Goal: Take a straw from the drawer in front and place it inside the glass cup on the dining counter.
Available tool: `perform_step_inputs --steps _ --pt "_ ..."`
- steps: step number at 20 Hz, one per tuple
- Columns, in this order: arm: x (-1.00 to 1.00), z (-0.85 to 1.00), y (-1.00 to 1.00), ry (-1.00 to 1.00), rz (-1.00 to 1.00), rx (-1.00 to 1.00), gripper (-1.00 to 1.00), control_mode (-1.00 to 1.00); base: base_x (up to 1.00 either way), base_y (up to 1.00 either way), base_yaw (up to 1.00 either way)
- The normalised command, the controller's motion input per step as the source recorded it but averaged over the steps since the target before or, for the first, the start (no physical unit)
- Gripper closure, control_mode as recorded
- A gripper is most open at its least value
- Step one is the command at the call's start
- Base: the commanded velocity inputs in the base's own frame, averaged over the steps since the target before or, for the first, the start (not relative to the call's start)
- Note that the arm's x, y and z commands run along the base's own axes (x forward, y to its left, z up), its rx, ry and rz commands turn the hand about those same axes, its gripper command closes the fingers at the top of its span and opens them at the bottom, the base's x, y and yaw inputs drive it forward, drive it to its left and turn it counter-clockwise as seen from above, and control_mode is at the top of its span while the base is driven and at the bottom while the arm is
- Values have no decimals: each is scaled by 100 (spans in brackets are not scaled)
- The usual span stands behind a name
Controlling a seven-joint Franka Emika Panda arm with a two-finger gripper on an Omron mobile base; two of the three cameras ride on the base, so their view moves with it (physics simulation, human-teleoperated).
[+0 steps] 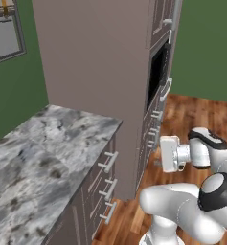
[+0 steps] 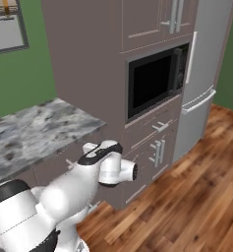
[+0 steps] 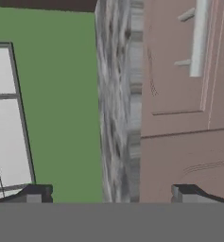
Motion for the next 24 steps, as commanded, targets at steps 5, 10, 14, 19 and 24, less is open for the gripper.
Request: perform_step_inputs --steps 5,10,14,19,24 --pt "17 -49 15 6 7 20 -100 -100 0 0 0" --pt "28 -36 13 2 9 9 -100 -100 0 0 0" --pt "38 -23 13 0 8 2 -100 -100 0 0 0" --pt "44 -13 12 0 6 0 -100 -100 0 0 0" --pt "39 -21 23 0 2 0 -100 -100 0 0 0"
